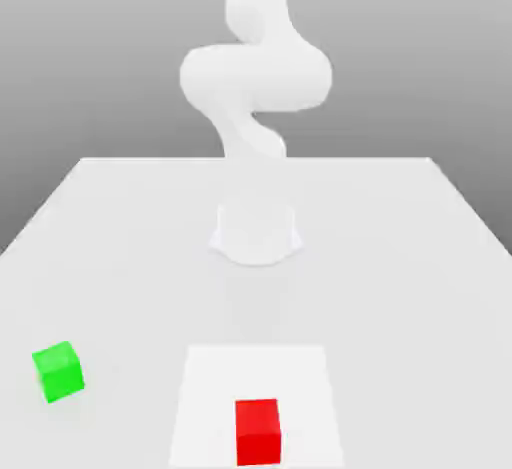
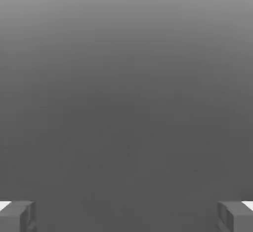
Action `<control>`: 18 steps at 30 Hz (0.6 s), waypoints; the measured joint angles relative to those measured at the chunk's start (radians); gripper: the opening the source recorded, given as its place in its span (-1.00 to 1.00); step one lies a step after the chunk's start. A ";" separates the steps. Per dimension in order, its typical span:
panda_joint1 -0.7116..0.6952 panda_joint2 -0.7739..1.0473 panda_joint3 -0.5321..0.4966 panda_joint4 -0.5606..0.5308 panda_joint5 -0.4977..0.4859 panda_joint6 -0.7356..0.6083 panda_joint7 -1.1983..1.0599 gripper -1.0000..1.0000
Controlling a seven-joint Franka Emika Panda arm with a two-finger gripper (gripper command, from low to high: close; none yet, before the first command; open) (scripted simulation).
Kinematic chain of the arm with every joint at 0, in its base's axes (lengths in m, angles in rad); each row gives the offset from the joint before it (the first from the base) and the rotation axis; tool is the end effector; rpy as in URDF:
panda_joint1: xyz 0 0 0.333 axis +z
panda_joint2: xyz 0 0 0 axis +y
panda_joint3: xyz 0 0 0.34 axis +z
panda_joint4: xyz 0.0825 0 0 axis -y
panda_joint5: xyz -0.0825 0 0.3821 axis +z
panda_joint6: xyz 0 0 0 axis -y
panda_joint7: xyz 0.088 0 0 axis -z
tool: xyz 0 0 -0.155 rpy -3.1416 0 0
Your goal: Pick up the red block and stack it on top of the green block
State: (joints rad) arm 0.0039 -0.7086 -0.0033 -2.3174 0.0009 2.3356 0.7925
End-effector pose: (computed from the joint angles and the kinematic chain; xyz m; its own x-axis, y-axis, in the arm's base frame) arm 0.3951 -0.0001 0.6554 0.5256 -0.7128 0.4643 -0.5312 -0.7013 -0.4753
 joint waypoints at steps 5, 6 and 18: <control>0.006 0.187 -0.005 -0.036 0.004 0.073 -0.017 0.00; 0.006 0.224 -0.005 -0.043 0.005 0.087 -0.020 0.00; 0.016 0.659 -0.013 -0.126 0.010 0.257 -0.057 0.00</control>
State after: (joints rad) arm 0.0204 -0.0498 -0.0161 -2.4430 0.0113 2.5923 0.7358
